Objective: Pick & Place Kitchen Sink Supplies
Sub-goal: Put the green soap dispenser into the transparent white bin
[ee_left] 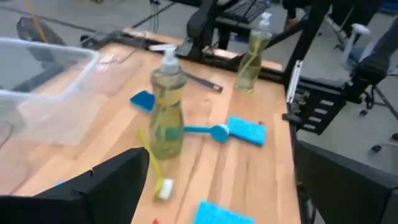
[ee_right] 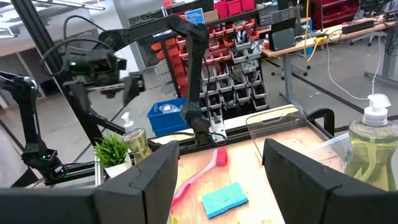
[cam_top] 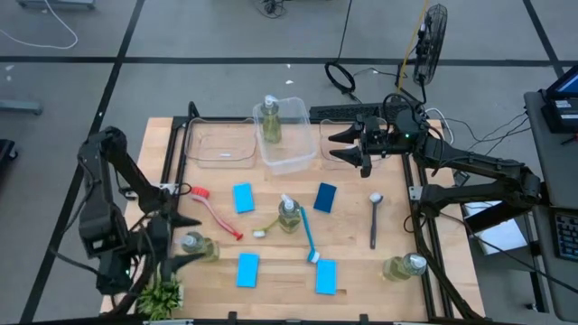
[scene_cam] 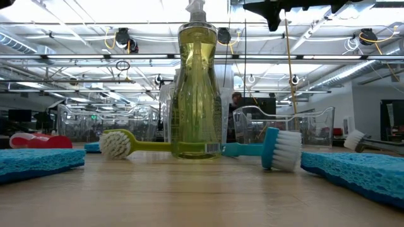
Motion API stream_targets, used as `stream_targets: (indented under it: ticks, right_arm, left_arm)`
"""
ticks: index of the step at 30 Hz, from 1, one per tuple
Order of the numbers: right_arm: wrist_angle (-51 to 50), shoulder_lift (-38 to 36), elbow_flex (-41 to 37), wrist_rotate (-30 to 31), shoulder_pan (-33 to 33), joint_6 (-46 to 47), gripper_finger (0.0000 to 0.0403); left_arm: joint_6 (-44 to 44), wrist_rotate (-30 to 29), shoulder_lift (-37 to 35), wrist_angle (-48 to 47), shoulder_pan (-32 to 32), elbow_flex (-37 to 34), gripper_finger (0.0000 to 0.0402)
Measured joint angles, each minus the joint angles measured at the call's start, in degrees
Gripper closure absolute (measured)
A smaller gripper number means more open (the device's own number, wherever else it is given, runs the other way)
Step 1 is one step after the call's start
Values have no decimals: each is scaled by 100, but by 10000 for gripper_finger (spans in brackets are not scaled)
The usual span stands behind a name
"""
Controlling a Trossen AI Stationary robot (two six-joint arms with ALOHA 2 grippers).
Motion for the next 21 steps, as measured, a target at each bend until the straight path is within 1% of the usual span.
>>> stream_targets:
  ticks: [4,7,11,17,21]
  right_arm:
    - [0,0,0,2,0,-2,183]
    - [0,0,0,6,0,-2,183]
    - [-1,0,0,9,0,-2,183]
    - [-1,0,0,13,-1,-2,183]
    - [-1,0,0,13,-1,-2,184]
  left_arm:
    - [-245,347,-165,-168,-128,0,2]
    - [-490,574,-162,-264,-291,2,2]
    - [-1289,856,-54,-750,-502,2,2]
    - [-2140,921,104,-1496,-659,2,2]
    - [-2221,880,148,-1730,-671,2,2]
